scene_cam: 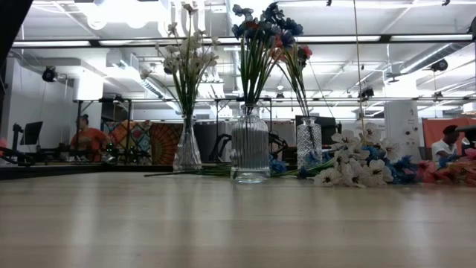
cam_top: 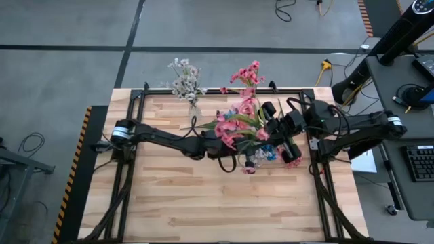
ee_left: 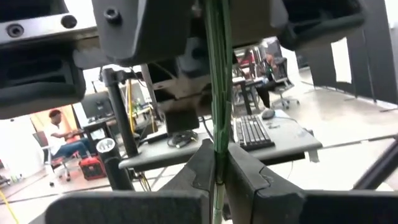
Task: Sort flowers into vase by color
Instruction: Put the right pink flowers into the right transparent vase
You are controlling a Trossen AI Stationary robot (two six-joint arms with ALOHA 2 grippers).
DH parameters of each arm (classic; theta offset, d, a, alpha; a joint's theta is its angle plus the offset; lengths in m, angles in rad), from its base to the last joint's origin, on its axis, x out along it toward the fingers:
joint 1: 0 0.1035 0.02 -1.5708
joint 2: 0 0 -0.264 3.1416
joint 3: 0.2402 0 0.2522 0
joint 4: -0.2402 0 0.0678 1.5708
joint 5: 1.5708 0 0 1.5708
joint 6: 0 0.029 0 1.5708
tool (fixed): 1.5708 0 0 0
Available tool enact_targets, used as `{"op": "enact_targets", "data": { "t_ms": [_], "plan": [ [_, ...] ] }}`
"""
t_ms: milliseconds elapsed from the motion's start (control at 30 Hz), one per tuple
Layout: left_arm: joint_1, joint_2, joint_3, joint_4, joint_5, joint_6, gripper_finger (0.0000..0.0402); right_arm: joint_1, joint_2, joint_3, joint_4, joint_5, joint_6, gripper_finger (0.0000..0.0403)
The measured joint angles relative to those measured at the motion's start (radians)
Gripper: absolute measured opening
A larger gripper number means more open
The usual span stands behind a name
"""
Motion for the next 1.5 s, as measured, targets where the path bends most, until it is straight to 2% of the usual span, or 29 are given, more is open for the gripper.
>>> {"op": "enact_targets", "data": {
  "t_ms": [167,500,600,833,967,1233,1500],
  "plan": [
    [-0.014,-0.018,0.0,-0.058,-0.046,-0.001,0.0003,0.0,-0.025,0.037,-0.151,0.0,-0.024,0.0013],
    [-0.019,-0.036,-0.002,-0.15,-0.052,-0.039,0.0002,0.0,-0.029,0.139,-0.447,0.026,-0.11,0.0019],
    [-0.024,-0.037,-0.002,-0.162,-0.077,-0.04,0.0002,0.0,-0.029,0.155,-0.493,0.027,-0.113,0.0047],
    [-0.031,-0.037,-0.002,-0.182,-0.143,-0.037,0.0002,0.0,-0.031,0.17,-0.583,0.038,-0.118,0.0146],
    [-0.038,-0.053,-0.002,-0.227,-0.19,-0.031,0.0002,0.0,-0.03,0.218,-0.728,0.048,-0.132,0.0169],
    [-0.041,-0.066,-0.002,-0.28,-0.213,-0.055,0.0002,0.0,-0.031,0.298,-0.899,0.103,-0.152,0.0149],
    [-0.041,-0.066,-0.002,-0.297,-0.239,-0.061,0.0002,0.0,-0.032,0.309,-0.909,0.107,-0.153,0.0107]
  ]
}}
